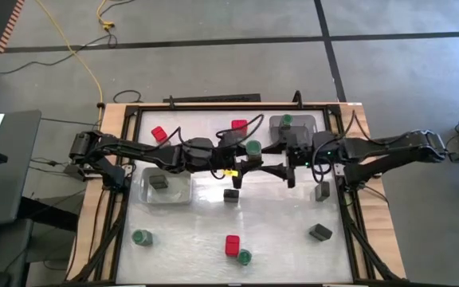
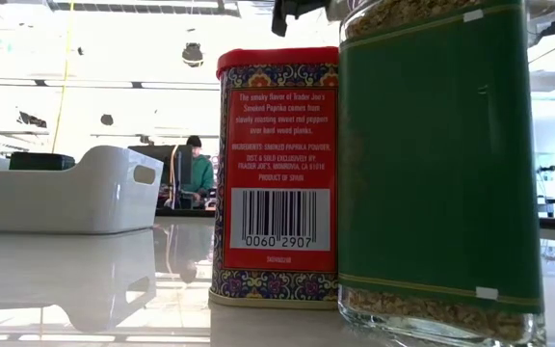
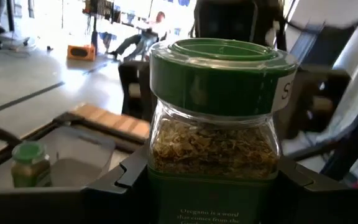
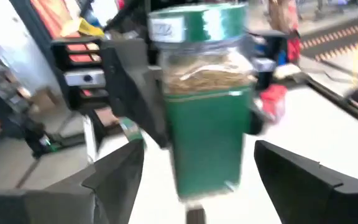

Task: Sort spices by type
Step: Put the green seasoning bottle into the black bin

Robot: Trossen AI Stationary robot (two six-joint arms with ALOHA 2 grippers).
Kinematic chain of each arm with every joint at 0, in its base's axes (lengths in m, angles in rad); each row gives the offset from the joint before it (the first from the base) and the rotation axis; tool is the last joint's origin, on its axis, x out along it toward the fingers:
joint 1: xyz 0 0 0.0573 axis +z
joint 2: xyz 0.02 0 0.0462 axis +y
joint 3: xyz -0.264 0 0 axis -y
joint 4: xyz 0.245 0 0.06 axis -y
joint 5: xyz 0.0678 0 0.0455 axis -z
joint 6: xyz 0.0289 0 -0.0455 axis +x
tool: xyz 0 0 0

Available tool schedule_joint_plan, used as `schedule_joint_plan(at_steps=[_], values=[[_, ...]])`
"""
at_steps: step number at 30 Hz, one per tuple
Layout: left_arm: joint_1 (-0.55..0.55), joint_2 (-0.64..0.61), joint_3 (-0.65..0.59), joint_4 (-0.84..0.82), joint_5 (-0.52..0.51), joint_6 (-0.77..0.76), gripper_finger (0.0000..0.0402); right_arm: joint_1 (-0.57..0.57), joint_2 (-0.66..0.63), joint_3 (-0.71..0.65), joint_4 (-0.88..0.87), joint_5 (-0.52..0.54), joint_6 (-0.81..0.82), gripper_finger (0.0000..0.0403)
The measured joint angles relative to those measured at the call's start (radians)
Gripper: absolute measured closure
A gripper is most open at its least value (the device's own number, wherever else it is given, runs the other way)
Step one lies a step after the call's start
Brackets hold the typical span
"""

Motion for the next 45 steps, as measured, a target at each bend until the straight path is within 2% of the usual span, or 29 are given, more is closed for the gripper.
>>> schedule_joint_plan(at_steps=[5,9,13,19,29,34,45], values=[[0.0,0.0,0.0,-0.075,0.042,0.027,0.0206,-0.017,-0.086,0.0,-0.203,0.0,-0.002,0.0071],[0.0,0.0,0.0,-0.167,0.079,0.043,0.0206,-0.029,-0.139,0.002,-0.244,0.0,-0.074,0.0071],[0.0,0.0,0.0,-0.27,0.089,0.043,0.0206,-0.028,-0.116,0.1,-0.351,0.0,-0.126,0.0075],[0.0,-0.001,0.0,-0.327,0.088,0.055,0.0206,-0.017,0.061,0.325,-0.584,0.0,-0.201,0.0087],[0.0,-0.003,0.0,-0.321,0.082,0.084,0.0206,-0.003,0.373,0.658,-0.776,0.003,-0.322,0.0088],[-0.001,-0.003,-0.001,-0.331,0.074,0.128,0.0206,-0.015,0.508,0.836,-0.958,0.002,-0.341,0.0088],[-0.002,-0.003,-0.002,-0.321,0.103,0.174,0.0206,-0.014,0.674,1.037,-1.154,0.001,-0.362,0.0088]])
